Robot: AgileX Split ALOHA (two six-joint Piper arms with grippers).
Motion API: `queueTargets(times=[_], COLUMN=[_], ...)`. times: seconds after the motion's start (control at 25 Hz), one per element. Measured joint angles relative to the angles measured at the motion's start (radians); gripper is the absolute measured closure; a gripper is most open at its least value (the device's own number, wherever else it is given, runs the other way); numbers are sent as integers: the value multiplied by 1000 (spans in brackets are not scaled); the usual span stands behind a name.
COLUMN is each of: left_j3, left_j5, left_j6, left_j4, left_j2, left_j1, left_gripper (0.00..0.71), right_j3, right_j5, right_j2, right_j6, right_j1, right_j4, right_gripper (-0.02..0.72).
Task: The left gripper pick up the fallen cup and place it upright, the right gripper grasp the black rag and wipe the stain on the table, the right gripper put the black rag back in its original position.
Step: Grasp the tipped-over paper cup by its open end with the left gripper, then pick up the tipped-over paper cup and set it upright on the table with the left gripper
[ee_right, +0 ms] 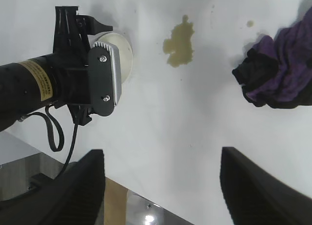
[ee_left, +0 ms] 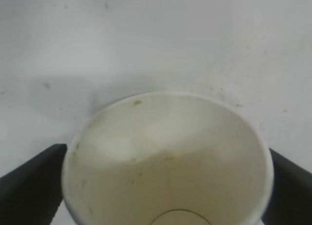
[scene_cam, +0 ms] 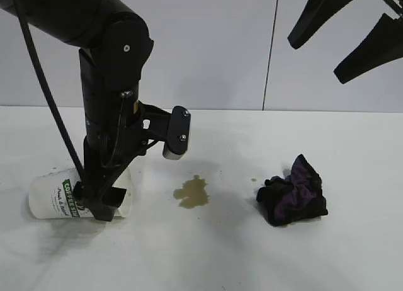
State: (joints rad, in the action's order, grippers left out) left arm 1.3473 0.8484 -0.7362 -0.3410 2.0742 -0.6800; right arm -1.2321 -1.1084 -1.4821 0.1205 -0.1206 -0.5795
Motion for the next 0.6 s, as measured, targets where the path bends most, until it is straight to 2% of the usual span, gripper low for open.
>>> queueTargets(times=[0.12,0.2,0.4,0.6], left_j3=[1,6,51,94], left_j5=[4,13,68,33], left_j6=[12,15,19,20], left_j4=[-1,-1,-1,40], left_j2=[0,0,1,-68], left_j1=[0,0,0,6], left_gripper=[105,120,129,130], right_j3=[0,0,0,0], right_j5=[0,0,0,0], right_j2=[0,0,0,0], right_j6=[0,0,0,0], right_j1=[0,0,0,0], right_j4=[0,0,0,0], right_gripper=[241,241,241,241])
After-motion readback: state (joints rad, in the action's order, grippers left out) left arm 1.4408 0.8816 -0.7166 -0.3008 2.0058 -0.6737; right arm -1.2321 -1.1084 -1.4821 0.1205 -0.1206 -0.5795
